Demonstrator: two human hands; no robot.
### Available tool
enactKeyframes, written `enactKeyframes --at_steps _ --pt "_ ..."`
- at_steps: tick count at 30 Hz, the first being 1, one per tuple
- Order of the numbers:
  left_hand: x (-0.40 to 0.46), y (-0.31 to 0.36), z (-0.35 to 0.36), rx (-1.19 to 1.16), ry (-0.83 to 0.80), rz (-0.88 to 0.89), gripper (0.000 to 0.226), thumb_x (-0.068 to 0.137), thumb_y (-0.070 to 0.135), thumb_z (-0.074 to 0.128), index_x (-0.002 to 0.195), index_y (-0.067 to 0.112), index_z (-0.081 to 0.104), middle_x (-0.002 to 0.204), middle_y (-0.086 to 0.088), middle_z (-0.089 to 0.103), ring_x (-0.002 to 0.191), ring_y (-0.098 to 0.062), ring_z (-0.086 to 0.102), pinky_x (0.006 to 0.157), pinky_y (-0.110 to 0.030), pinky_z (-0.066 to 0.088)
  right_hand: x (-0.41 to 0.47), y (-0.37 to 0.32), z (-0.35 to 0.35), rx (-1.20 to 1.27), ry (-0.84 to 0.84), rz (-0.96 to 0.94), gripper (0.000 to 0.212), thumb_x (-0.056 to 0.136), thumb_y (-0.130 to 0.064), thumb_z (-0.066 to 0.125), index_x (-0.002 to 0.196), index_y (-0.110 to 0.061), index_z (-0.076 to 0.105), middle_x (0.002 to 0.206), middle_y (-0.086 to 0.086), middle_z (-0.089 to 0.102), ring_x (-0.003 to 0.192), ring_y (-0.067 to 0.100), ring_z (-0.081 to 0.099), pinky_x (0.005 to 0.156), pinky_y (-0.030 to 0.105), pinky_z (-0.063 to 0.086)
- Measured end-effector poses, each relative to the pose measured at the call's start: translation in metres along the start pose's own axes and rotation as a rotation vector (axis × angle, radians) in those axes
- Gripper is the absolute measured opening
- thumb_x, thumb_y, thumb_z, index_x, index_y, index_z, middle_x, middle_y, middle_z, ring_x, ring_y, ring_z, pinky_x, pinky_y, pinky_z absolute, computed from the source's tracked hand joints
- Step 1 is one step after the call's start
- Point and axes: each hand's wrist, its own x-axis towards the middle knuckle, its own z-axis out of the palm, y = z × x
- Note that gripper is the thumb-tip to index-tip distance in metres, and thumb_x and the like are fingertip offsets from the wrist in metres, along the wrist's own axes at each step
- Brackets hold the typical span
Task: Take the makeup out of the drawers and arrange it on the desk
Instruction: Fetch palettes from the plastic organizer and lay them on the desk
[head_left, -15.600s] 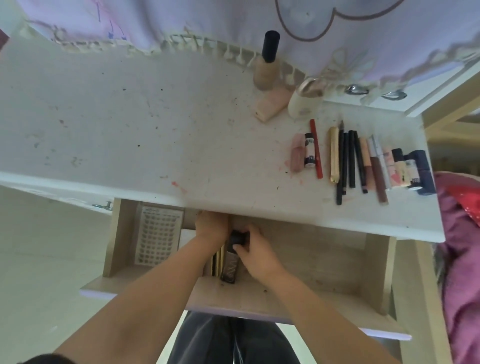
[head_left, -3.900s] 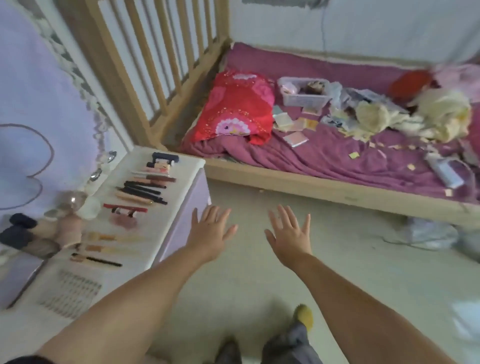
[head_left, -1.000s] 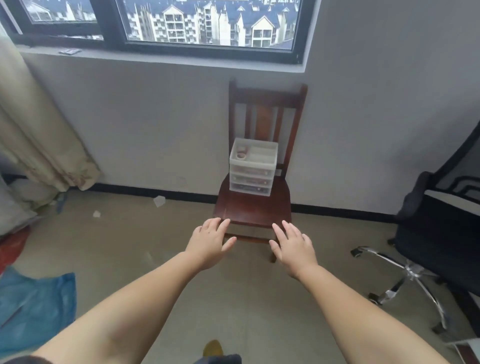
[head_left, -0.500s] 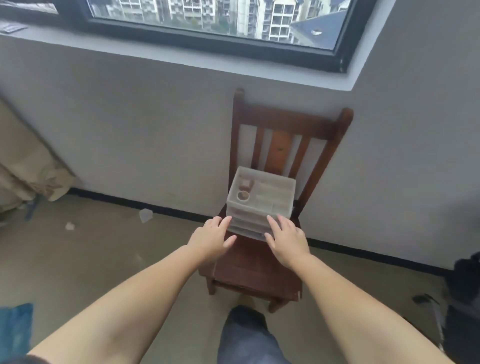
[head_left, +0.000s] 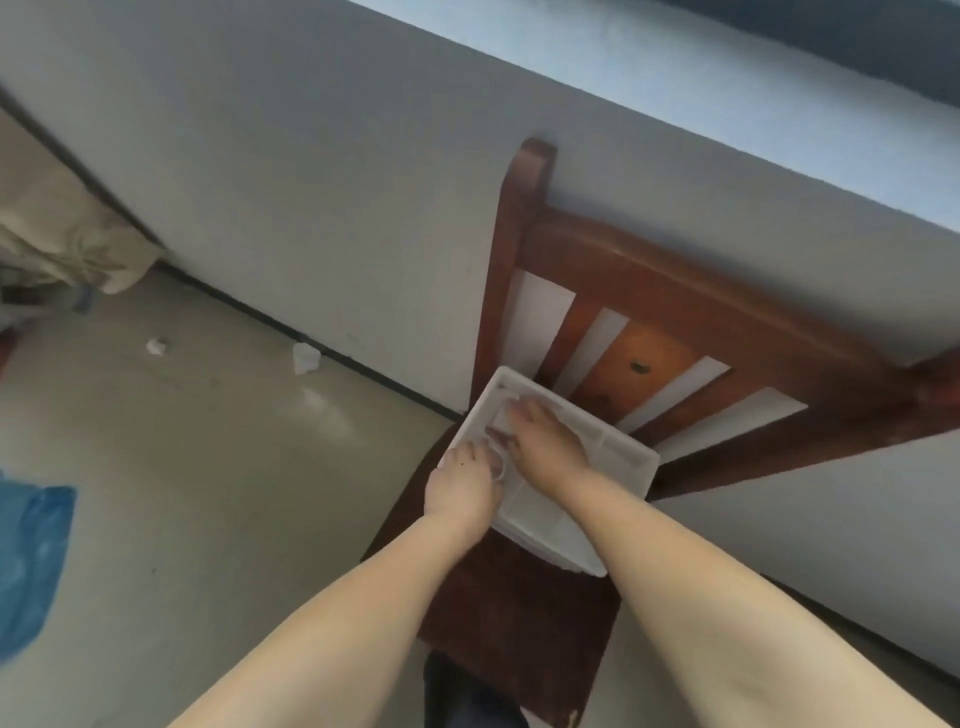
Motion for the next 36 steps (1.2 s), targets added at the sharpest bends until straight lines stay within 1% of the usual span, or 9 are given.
enactKeyframes --at_steps 4,7,9,12,16,20,27,31,36 --pt "0.014 0.004 0.015 0.082 0.037 -0.029 0.057 0.091 0.04 0.051 0.136 0.011 0.032 0.134 -0.006 0.041 0.123 -0.021 0.043 0.088 -0.032 0.04 0.023 0.003 0.02 -0.088 0.058 0.028 0.044 0.097 -0.041 0.041 0.129 -0.012 0.041 0.136 0.012 0.041 0.122 0.032 0.043 0.098 0.039 0.036" --pt "0.016 0.006 0.022 0.121 0.041 -0.042 0.052 0.09 0.031 0.054 0.134 0.013 0.035 0.131 -0.005 0.041 0.122 -0.021 0.042 0.082 -0.032 0.04 0.031 0.004 0.028 -0.088 0.081 0.051 0.045 0.095 -0.041 0.045 0.128 -0.011 0.042 0.135 0.014 0.043 0.125 0.033 0.04 0.104 0.041 0.029" --pt "0.018 0.004 0.024 0.135 0.048 -0.056 0.041 0.087 0.022 0.056 0.126 0.013 0.045 0.124 -0.005 0.047 0.117 -0.021 0.047 0.074 -0.032 0.039 0.035 0.005 0.029 -0.107 0.099 0.041 0.044 0.095 -0.039 0.047 0.128 -0.01 0.042 0.135 0.014 0.043 0.125 0.033 0.039 0.104 0.04 0.029" --pt "0.017 -0.001 0.02 0.108 0.075 -0.029 0.035 0.075 0.024 0.07 0.106 0.013 0.058 0.106 -0.005 0.058 0.101 -0.021 0.059 0.061 -0.031 0.037 0.034 0.009 0.026 -0.092 0.093 0.012 0.042 0.095 -0.036 0.048 0.127 -0.009 0.042 0.133 0.013 0.044 0.125 0.031 0.04 0.103 0.038 0.03" --pt "0.006 -0.011 0.005 0.006 0.064 0.043 0.046 0.089 0.028 0.055 0.13 0.01 0.042 0.127 -0.009 0.043 0.119 -0.026 0.043 0.077 -0.036 0.043 0.021 0.006 0.01 -0.058 0.094 -0.005 0.043 0.095 -0.036 0.048 0.127 -0.007 0.042 0.132 0.013 0.046 0.122 0.03 0.042 0.099 0.036 0.036" --pt "-0.019 -0.037 -0.027 -0.006 0.162 -0.026 0.05 0.09 0.029 0.053 0.134 0.012 0.037 0.13 -0.008 0.04 0.121 -0.025 0.04 0.083 -0.035 0.044 0.005 -0.024 -0.019 -0.128 0.13 -0.081 0.045 0.095 -0.037 0.048 0.126 -0.005 0.044 0.129 0.015 0.049 0.118 0.032 0.045 0.096 0.037 0.037" --pt "-0.12 -0.129 -0.059 -0.054 0.314 -0.281 0.048 0.092 0.034 0.052 0.133 0.015 0.037 0.129 -0.004 0.039 0.117 -0.021 0.041 0.078 -0.03 0.042 -0.032 -0.14 -0.031 -0.339 0.166 -0.396 0.038 0.09 -0.031 0.056 0.116 -0.005 0.049 0.115 0.013 0.055 0.105 0.033 0.052 0.09 0.037 0.038" --pt "-0.227 -0.199 -0.046 -0.151 0.396 -0.534 0.048 0.092 0.034 0.052 0.134 0.016 0.037 0.13 -0.003 0.039 0.12 -0.021 0.04 0.081 -0.031 0.043 -0.07 -0.237 0.009 -0.445 0.182 -0.655 0.044 0.054 -0.028 0.086 0.081 -0.004 0.061 0.076 0.011 0.062 0.065 0.032 0.061 0.063 0.035 0.052" --pt "-0.394 -0.267 0.0 -0.238 0.484 -0.846 0.048 0.092 0.035 0.053 0.133 0.016 0.036 0.129 -0.005 0.039 0.12 -0.023 0.043 0.082 -0.035 0.043 -0.166 -0.361 0.079 -0.467 0.192 -0.968 0.038 0.061 -0.03 0.08 0.083 -0.007 0.06 0.079 0.012 0.063 0.07 0.034 0.061 0.071 0.038 0.052"
